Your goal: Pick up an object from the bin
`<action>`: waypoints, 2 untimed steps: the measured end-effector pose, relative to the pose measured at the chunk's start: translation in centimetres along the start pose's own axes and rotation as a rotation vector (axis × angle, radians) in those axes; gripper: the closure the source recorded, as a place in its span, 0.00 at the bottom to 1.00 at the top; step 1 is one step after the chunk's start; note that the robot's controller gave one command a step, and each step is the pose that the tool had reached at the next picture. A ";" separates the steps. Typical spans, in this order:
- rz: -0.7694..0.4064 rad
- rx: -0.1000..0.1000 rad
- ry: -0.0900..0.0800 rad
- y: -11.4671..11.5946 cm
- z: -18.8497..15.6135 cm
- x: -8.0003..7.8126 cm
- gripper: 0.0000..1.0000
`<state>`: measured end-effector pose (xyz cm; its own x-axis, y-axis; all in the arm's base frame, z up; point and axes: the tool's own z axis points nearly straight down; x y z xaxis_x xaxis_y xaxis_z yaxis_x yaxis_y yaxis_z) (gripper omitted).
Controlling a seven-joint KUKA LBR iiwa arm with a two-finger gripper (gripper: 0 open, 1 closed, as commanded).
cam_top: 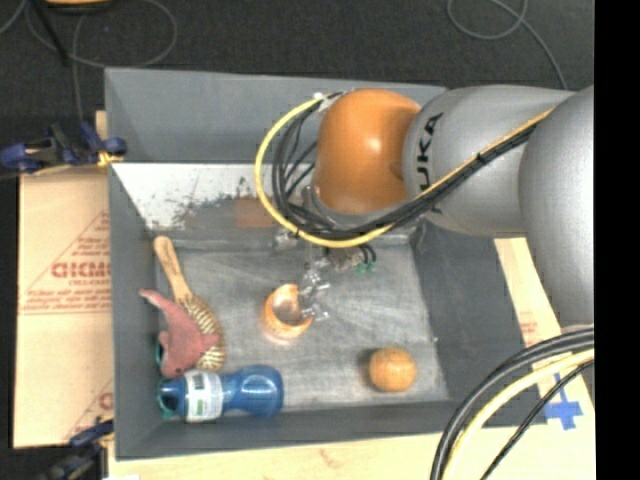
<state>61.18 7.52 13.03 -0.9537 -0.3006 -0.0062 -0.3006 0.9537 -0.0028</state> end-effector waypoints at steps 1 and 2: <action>0.274 -0.003 0.002 0.3 4.5 -0.1 0.00; 0.122 -0.004 -0.006 -1.6 5.6 1.6 1.00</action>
Offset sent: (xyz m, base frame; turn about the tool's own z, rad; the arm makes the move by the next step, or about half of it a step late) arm -0.0140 -0.0211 -0.0603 0.1197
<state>60.17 5.48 7.46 -0.9832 -0.1819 -0.0124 -0.1819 0.9833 0.0019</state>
